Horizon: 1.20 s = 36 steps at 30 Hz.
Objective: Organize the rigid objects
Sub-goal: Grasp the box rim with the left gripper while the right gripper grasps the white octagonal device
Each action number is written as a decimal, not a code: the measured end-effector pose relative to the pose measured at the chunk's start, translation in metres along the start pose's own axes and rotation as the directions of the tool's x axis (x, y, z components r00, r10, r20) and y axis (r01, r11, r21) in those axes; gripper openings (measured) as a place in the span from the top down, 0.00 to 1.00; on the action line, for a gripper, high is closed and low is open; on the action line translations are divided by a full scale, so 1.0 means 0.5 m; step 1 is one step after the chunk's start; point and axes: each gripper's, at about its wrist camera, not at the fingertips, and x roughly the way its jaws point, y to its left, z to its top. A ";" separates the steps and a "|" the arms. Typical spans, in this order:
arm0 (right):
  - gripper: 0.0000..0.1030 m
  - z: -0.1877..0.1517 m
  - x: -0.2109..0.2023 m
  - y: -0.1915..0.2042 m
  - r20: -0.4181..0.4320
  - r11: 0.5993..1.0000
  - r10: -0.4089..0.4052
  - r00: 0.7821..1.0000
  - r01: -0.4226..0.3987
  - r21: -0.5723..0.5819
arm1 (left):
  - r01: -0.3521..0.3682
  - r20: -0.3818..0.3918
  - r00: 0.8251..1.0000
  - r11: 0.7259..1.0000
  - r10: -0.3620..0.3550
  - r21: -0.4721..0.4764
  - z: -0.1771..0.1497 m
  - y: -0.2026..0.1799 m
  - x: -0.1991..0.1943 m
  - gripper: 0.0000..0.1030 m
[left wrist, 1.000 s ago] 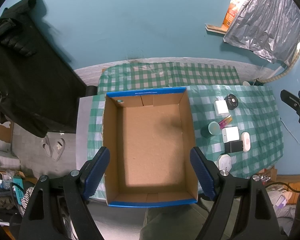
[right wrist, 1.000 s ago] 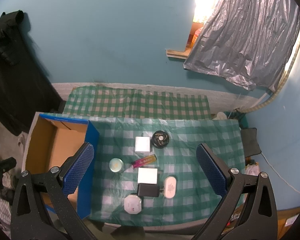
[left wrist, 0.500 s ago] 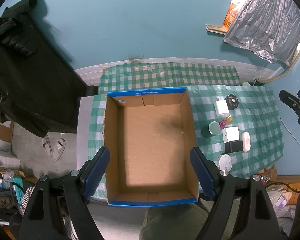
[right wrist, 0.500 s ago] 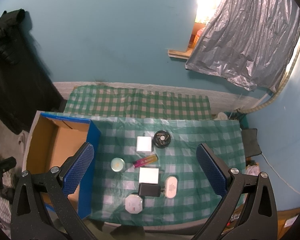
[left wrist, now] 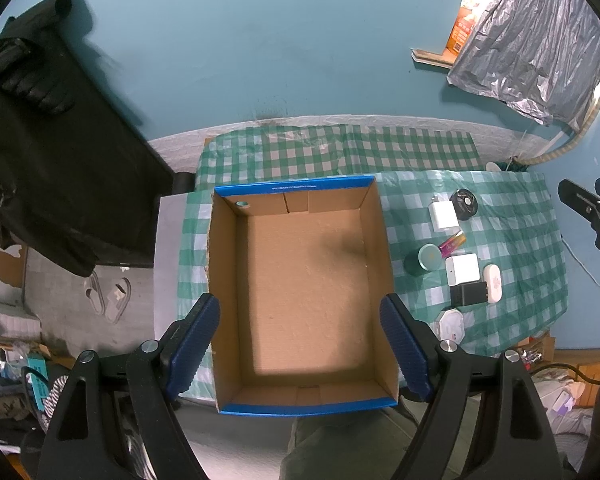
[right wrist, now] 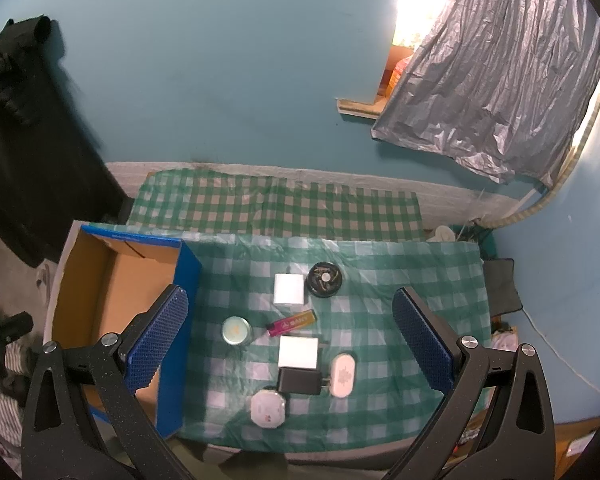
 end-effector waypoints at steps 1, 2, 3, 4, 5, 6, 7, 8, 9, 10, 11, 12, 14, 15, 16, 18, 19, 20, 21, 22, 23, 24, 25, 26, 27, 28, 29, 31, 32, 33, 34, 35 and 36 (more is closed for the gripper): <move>0.01 -0.002 0.001 0.000 0.000 1.000 -0.001 1.000 0.001 0.000 | -0.001 0.000 1.000 1.000 0.001 0.000 0.000 0.000 0.000 0.19; 0.01 0.000 0.001 -0.001 0.000 1.000 -0.001 1.000 0.001 0.001 | -0.001 0.000 1.000 1.000 0.001 0.001 -0.001 0.000 0.000 0.19; 0.01 -0.001 0.001 0.000 -0.001 1.000 0.000 1.000 0.000 0.001 | -0.002 -0.001 1.000 1.000 0.002 0.001 0.000 0.000 0.000 0.19; 0.01 -0.003 0.002 0.000 -0.003 1.000 0.000 1.000 0.000 0.003 | -0.002 -0.002 1.000 1.000 0.002 0.000 0.000 0.000 0.000 0.19; 0.01 -0.002 0.003 0.000 -0.005 1.000 0.000 1.000 0.000 0.002 | 0.000 -0.005 1.000 1.000 0.000 -0.002 -0.002 0.000 0.002 0.19; 0.01 -0.003 0.004 0.000 -0.007 1.000 0.000 1.000 0.000 0.004 | -0.004 -0.003 1.000 1.000 0.004 0.001 -0.001 -0.002 -0.001 0.19; 0.01 -0.004 0.006 -0.001 -0.010 1.000 0.003 1.000 -0.003 0.005 | -0.008 -0.007 1.000 1.000 0.008 0.002 -0.005 -0.004 0.002 0.19; 0.01 -0.009 0.008 -0.001 -0.011 1.000 0.012 1.000 -0.012 0.007 | -0.015 -0.012 1.000 1.000 0.015 0.003 -0.009 -0.003 0.004 0.19; 0.01 -0.006 0.012 0.000 -0.014 1.000 0.023 1.000 -0.023 0.005 | -0.020 -0.013 1.000 1.000 0.020 0.003 -0.012 -0.001 0.006 0.19; 0.01 -0.010 0.014 0.001 -0.016 0.999 0.037 0.999 -0.037 0.002 | -0.025 -0.016 1.000 1.000 0.025 0.004 -0.016 0.001 0.007 0.19; 0.01 -0.010 0.019 0.001 -0.021 0.999 0.053 0.998 -0.053 0.001 | -0.027 -0.019 0.999 1.000 0.028 0.006 -0.019 0.005 0.010 0.19; 0.01 -0.012 0.025 0.000 -0.029 0.997 0.075 0.997 -0.075 0.002 | -0.033 -0.022 0.999 0.999 0.033 0.008 -0.020 0.010 0.014 0.19; 0.01 -0.016 0.035 -0.002 -0.043 0.995 0.101 0.994 -0.101 0.010 | -0.047 -0.027 0.999 0.999 0.048 0.010 -0.021 0.022 0.022 0.19; 0.01 -0.017 0.044 -0.003 -0.058 0.994 0.113 0.992 -0.112 0.013 | -0.053 -0.029 0.998 0.999 0.053 0.008 -0.020 0.031 0.026 0.19; 0.01 -0.018 0.050 -0.005 -0.071 0.993 0.116 0.991 -0.115 0.015 | -0.058 -0.032 0.998 0.998 0.058 0.005 -0.021 0.039 0.030 0.19; 0.01 -0.022 0.063 -0.010 -0.092 0.992 0.123 0.988 -0.122 0.017 | -0.066 -0.043 0.997 0.998 0.065 -0.007 -0.023 0.060 0.041 0.19; 0.01 -0.026 0.070 -0.014 -0.102 0.992 0.129 0.986 -0.127 0.022 | -0.065 -0.048 0.997 0.998 0.065 -0.012 -0.018 0.073 0.045 0.19; 0.01 -0.027 0.076 -0.016 -0.112 0.991 0.131 0.985 -0.129 0.027 | -0.064 -0.056 0.997 0.998 0.062 -0.020 -0.018 0.085 0.051 0.19; 0.01 -0.030 0.085 -0.020 -0.125 0.991 0.133 0.983 -0.129 0.035 | -0.063 -0.067 0.996 0.998 0.061 -0.028 -0.018 0.096 0.058 0.19; 0.01 -0.033 0.091 -0.023 -0.133 0.991 0.134 0.982 -0.129 0.041 | -0.063 -0.076 0.995 0.997 0.060 -0.037 -0.022 0.108 0.065 0.19; 0.01 -0.037 0.098 -0.025 -0.142 0.991 0.133 0.981 -0.128 0.047 | -0.064 -0.082 0.995 0.997 0.061 -0.043 -0.021 0.118 0.070 0.19; 0.01 -0.042 0.105 -0.027 -0.150 0.991 0.128 0.980 -0.121 0.049 | -0.066 -0.088 0.994 0.997 0.061 -0.050 -0.024 0.130 0.077 0.19; 0.01 -0.046 0.110 -0.027 -0.155 0.992 0.124 0.980 -0.117 0.050 | -0.068 -0.098 0.993 0.996 0.063 -0.054 -0.022 0.139 0.084 0.19; 0.01 -0.051 0.115 -0.028 -0.158 0.992 0.123 0.980 -0.116 0.049 | -0.076 -0.111 0.991 0.995 0.070 -0.058 -0.026 0.151 0.093 0.19; 0.01 -0.057 0.121 -0.028 -0.163 0.992 0.122 0.979 -0.116 0.046 | -0.081 -0.118 0.990 0.995 0.074 -0.063 -0.027 0.162 0.101 0.19; 0.01 -0.060 0.127 -0.027 -0.168 0.992 0.120 0.978 -0.114 0.044 | -0.083 -0.125 0.989 0.994 0.075 -0.066 -0.027 0.170 0.108 0.19; 0.01 -0.068 0.135 -0.026 -0.175 0.993 0.118 0.977 -0.113 0.041 | -0.087 -0.138 0.987 0.994 0.077 -0.070 -0.030 0.181 0.117 0.19; 0.01 -0.082 0.146 -0.025 -0.189 0.993 0.118 0.975 -0.113 0.041 | -0.095 -0.158 0.984 0.993 0.083 -0.074 -0.033 0.200 0.130 0.19; 0.01 -0.084 0.152 -0.023 -0.193 0.993 0.119 0.974 -0.113 0.041 | -0.096 -0.169 0.982 0.993 0.082 -0.075 -0.037 0.210 0.139 0.19; 0.01 -0.092 0.159 -0.021 -0.199 0.992 0.122 0.972 -0.117 0.039 | -0.096 -0.180 0.980 0.992 0.081 -0.077 -0.038 0.217 0.147 0.19; 0.01 -0.097 0.164 -0.019 -0.202 0.993 0.121 0.972 -0.116 0.036 | -0.095 -0.189 0.979 0.992 0.079 -0.080 -0.041 0.223 0.154 0.19; 0.01 -0.103 0.170 -0.016 -0.206 0.993 0.116 0.972 -0.113 0.030 | -0.090 -0.198 0.977 0.993 0.072 -0.082 -0.046 0.230 0.164 0.19; 0.01 -0.111 0.177 -0.013 -0.210 0.994 0.112 0.971 -0.110 0.022 | -0.083 -0.208 0.976 0.993 0.064 -0.085 -0.051 0.237 0.174 0.19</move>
